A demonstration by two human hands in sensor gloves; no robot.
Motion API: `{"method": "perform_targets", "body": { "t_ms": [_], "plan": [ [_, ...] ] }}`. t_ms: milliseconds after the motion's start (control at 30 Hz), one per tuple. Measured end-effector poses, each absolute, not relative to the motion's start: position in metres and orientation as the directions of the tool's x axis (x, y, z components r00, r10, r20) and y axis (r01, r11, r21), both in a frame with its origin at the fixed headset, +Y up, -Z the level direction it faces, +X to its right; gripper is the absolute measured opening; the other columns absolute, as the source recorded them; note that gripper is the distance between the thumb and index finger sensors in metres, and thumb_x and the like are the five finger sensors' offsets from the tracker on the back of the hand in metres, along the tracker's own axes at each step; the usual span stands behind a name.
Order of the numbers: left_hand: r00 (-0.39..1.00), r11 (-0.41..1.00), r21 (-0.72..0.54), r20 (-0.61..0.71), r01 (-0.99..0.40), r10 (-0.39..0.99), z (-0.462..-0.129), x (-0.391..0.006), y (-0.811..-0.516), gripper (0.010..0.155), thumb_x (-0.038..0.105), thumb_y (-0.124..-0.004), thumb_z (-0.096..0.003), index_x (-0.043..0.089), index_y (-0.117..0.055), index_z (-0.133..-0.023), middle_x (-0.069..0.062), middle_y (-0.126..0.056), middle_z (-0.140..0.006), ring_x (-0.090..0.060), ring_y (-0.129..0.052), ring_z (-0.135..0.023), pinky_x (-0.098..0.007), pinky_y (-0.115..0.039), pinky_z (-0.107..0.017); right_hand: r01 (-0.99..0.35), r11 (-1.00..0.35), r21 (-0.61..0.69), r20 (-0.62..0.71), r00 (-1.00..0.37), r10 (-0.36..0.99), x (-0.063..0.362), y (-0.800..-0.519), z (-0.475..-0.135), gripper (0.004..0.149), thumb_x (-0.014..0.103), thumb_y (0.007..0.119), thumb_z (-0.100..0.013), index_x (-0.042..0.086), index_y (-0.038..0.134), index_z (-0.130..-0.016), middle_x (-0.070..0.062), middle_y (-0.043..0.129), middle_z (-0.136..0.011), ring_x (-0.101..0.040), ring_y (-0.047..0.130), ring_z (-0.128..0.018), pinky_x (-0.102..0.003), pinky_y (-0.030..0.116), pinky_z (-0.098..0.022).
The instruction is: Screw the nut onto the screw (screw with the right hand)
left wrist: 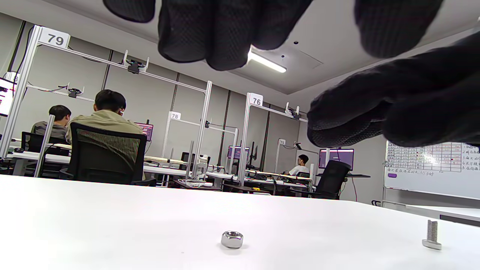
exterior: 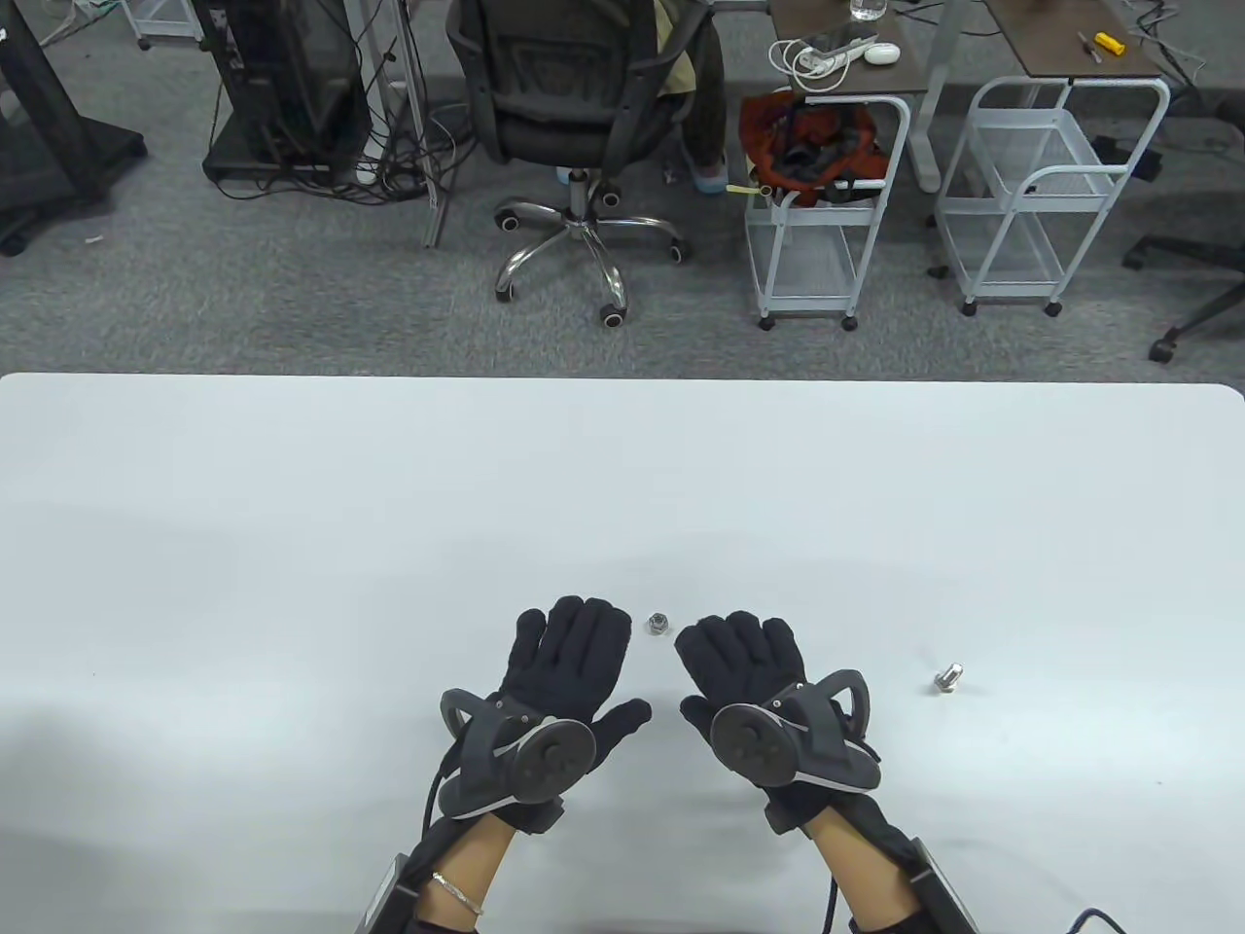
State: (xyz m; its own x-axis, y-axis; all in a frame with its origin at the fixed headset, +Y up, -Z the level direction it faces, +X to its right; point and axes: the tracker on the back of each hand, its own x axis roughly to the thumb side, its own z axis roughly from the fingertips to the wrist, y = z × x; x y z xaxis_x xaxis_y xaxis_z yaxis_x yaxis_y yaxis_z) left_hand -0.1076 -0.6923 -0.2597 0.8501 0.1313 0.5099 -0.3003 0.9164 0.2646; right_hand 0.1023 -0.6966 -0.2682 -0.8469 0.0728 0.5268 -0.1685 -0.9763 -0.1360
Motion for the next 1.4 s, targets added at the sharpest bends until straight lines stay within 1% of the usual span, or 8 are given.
{"method": "perform_targets", "body": {
  "t_ms": [267,433,633,800,900,1067,1233,1400],
  "plan": [
    [0.849,0.914,0.263,0.51,-0.31,0.141,-0.26,-0.108,-0.692,0.077,0.064,-0.065,-0.049,0.018,-0.06,-0.11,-0.013,-0.075,-0.115,-0.041,-0.074,-0.102,-0.061,-0.051,-0.076,-0.141,-0.982,-0.127,0.52,-0.852,0.055,0.104,-0.696,-0.269,0.065,0.037,0.071,-0.055,0.004,0.059,-0.109,-0.028,0.067,-0.106,-0.054,0.066,-0.098,-0.069,0.047,-0.067],
    [0.846,0.916,0.259,0.515,-0.306,0.137,-0.26,-0.107,-0.693,0.077,0.064,-0.065,-0.049,0.018,-0.06,-0.11,-0.013,-0.075,-0.115,-0.041,-0.074,-0.102,-0.06,-0.051,-0.076,-0.056,-0.993,-0.104,0.469,-0.883,0.0,0.122,-0.693,-0.275,0.066,0.034,0.076,-0.053,0.005,0.056,-0.11,-0.026,0.068,-0.106,-0.051,0.07,-0.097,-0.069,0.051,-0.067],
    [0.846,0.921,0.255,0.518,-0.294,0.127,-0.258,-0.106,-0.693,0.076,0.064,-0.065,-0.049,0.018,-0.061,-0.11,-0.013,-0.076,-0.114,-0.041,-0.075,-0.102,-0.06,-0.052,-0.076,0.069,-0.992,-0.102,0.223,-0.971,-0.09,0.171,-0.696,-0.287,0.068,0.032,0.078,-0.052,0.005,0.055,-0.11,-0.026,0.066,-0.107,-0.051,0.071,-0.097,-0.068,0.054,-0.066],
    [0.847,0.923,0.259,0.52,-0.283,0.114,-0.257,-0.104,-0.692,0.076,0.063,-0.065,-0.049,0.018,-0.061,-0.11,-0.013,-0.076,-0.114,-0.041,-0.075,-0.101,-0.06,-0.052,-0.076,-0.015,-1.0,0.001,-0.098,-0.995,0.014,0.225,-0.704,-0.296,0.068,0.029,0.079,-0.053,0.004,0.053,-0.111,-0.028,0.061,-0.109,-0.053,0.066,-0.098,-0.068,0.051,-0.067],
    [0.846,0.928,0.255,0.523,-0.273,0.106,-0.257,-0.104,-0.692,0.076,0.063,-0.065,-0.0489,0.018,-0.062,-0.109,-0.013,-0.077,-0.114,-0.041,-0.076,-0.101,-0.06,-0.052,-0.076,-0.068,-0.997,0.043,-0.225,-0.973,0.057,0.25,-0.709,-0.299,0.068,0.028,0.079,-0.053,0.003,0.053,-0.111,-0.029,0.061,-0.109,-0.054,0.065,-0.098,-0.068,0.05,-0.067],
    [0.844,0.936,0.242,0.529,-0.257,0.095,-0.256,-0.103,-0.693,0.075,0.063,-0.065,-0.0486,0.018,-0.063,-0.109,-0.013,-0.078,-0.113,-0.041,-0.077,-0.101,-0.06,-0.053,-0.076,-0.108,-0.99,0.095,-0.358,-0.931,0.067,0.272,-0.717,-0.303,0.066,0.026,0.079,-0.054,0.003,0.055,-0.111,-0.029,0.062,-0.108,-0.054,0.066,-0.097,-0.067,0.051,-0.067],
    [0.846,0.941,0.241,0.528,-0.239,0.079,-0.256,-0.102,-0.694,0.075,0.063,-0.065,-0.0488,0.018,-0.063,-0.109,-0.013,-0.078,-0.113,-0.041,-0.077,-0.101,-0.06,-0.053,-0.076,-0.132,-0.978,0.16,-0.39,-0.919,0.06,0.279,-0.732,-0.308,0.063,0.027,0.078,-0.054,0.002,0.059,-0.109,-0.029,0.068,-0.104,-0.051,0.074,-0.091,-0.065,0.056,-0.064],
    [0.843,0.945,0.233,0.532,-0.23,0.074,-0.255,-0.1,-0.694,0.076,0.063,-0.065,-0.0487,0.018,-0.062,-0.109,-0.013,-0.078,-0.113,-0.041,-0.077,-0.101,-0.06,-0.053,-0.076,-0.083,-0.978,0.19,-0.4,-0.917,0.0,0.278,-0.745,-0.313,0.063,0.026,0.074,-0.056,0.003,0.054,-0.111,-0.03,0.068,-0.104,-0.051,0.075,-0.09,-0.064,0.056,-0.063]
  ]
}}
